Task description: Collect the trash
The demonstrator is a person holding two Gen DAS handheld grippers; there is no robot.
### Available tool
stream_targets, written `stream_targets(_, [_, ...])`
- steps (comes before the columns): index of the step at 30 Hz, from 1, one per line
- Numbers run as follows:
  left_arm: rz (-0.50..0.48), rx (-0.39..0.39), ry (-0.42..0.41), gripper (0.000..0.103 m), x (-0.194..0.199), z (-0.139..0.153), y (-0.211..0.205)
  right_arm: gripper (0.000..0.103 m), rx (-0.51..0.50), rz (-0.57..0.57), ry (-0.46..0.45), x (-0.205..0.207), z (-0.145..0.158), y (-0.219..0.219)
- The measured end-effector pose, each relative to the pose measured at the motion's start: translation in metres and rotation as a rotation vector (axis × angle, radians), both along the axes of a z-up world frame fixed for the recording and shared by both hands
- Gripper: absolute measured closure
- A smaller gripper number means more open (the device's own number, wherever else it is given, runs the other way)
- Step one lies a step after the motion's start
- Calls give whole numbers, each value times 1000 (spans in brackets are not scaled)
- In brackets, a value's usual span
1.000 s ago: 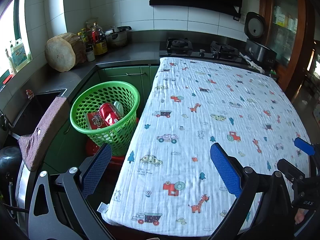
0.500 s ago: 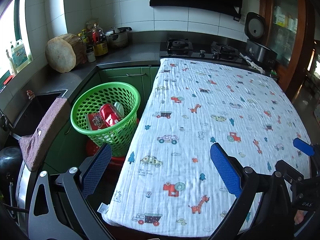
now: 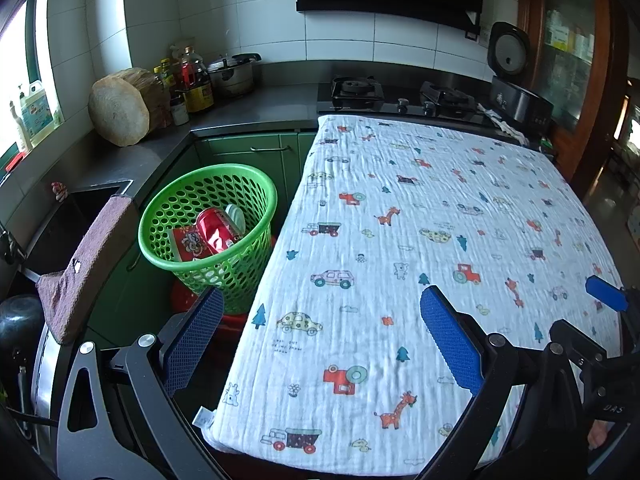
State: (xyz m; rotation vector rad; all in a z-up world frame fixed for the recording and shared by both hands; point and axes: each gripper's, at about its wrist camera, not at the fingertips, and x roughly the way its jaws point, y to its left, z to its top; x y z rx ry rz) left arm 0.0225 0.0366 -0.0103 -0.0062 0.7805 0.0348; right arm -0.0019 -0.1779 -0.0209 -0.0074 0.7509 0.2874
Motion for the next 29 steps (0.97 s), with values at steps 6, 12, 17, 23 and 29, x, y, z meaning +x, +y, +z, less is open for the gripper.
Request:
stream_targets(6, [-3,3,-4,5,1,0,0,11,0,0,-1,0,0,-1])
stream_targets(12, [-4,8,-9,5,0,0,-1,11,0,-2,0,0,-1,0])
stream_targets(17, [-15,27,-32,6,-4,3,-4,11,4,-11,-1,-2,-2,-1])
stream_targets(23, [-26,20,-18,6,-2,1,-5,11,2,-11,-2,-3,-2,-2])
stream_targets(29, [-38,12,-13,6,-4,-1,-5,10,2,-18,0,-6,-4,-3])
